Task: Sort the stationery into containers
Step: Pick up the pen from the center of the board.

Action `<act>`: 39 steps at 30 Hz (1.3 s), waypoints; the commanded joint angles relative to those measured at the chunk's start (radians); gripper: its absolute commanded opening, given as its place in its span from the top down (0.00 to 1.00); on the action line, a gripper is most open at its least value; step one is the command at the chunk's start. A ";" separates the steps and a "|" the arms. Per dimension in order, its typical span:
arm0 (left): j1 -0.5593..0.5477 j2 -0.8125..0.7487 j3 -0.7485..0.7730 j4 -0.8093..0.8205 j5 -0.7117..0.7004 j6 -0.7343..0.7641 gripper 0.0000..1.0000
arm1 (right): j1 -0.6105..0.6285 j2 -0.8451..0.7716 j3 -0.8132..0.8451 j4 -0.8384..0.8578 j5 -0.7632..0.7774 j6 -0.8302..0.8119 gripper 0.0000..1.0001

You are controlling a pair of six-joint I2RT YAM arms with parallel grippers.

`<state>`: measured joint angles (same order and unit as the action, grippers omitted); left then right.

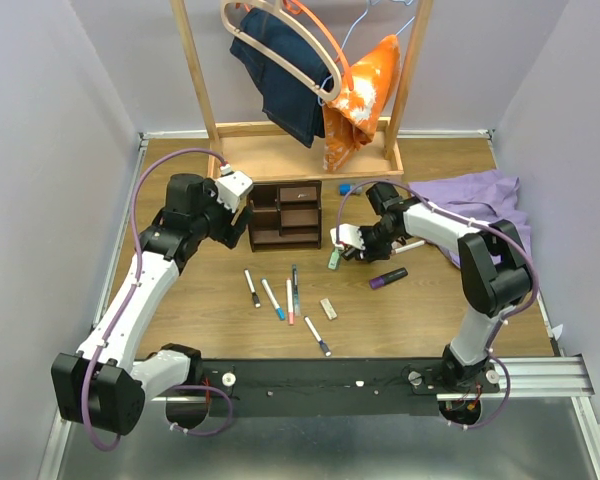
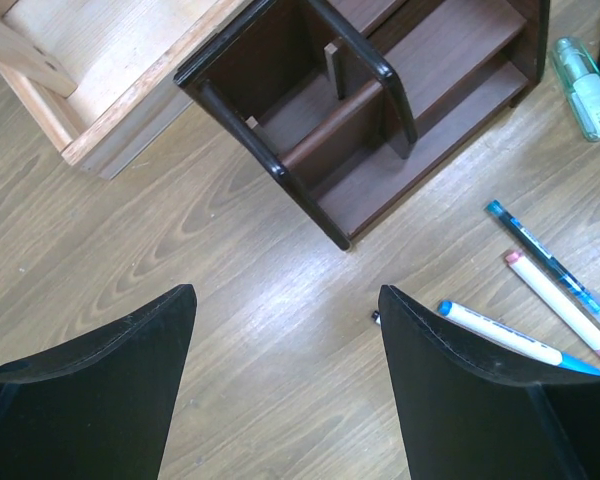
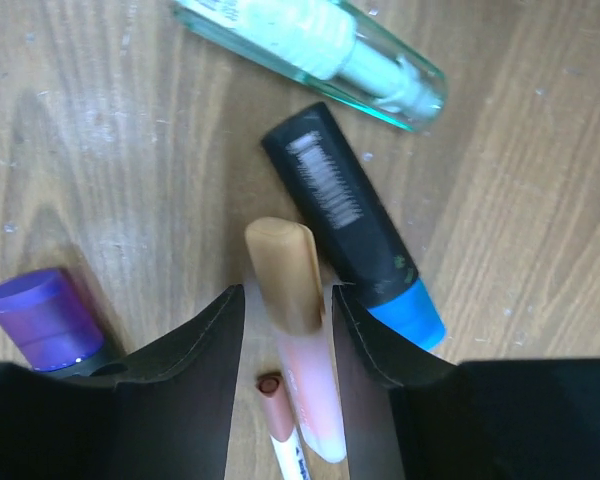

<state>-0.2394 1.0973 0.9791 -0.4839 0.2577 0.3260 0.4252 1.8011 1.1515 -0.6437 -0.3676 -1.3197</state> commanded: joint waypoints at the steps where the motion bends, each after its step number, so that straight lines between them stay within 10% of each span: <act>1: 0.020 -0.025 -0.014 0.018 -0.002 -0.012 0.18 | 0.017 -0.008 -0.038 -0.040 0.024 -0.049 0.50; 8: 0.026 -0.019 -0.023 0.034 0.015 -0.022 0.18 | 0.026 0.021 -0.026 -0.051 0.029 -0.010 0.53; 16: 0.028 -0.022 -0.036 0.030 0.023 -0.031 0.18 | 0.044 0.080 0.076 -0.139 0.021 0.068 0.93; 26: 0.032 -0.056 -0.039 0.030 -0.003 -0.051 0.19 | 0.044 -0.141 0.420 -0.225 -0.186 0.334 0.99; 39: 0.230 -0.034 -0.074 0.091 -0.017 -0.321 0.16 | 0.079 -0.007 0.407 0.965 -0.541 1.387 0.99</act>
<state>-0.0376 1.0683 0.9226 -0.4122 0.2462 0.0917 0.4702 1.6653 1.5425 -0.1230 -0.8139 -0.3328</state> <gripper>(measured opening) 0.834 0.137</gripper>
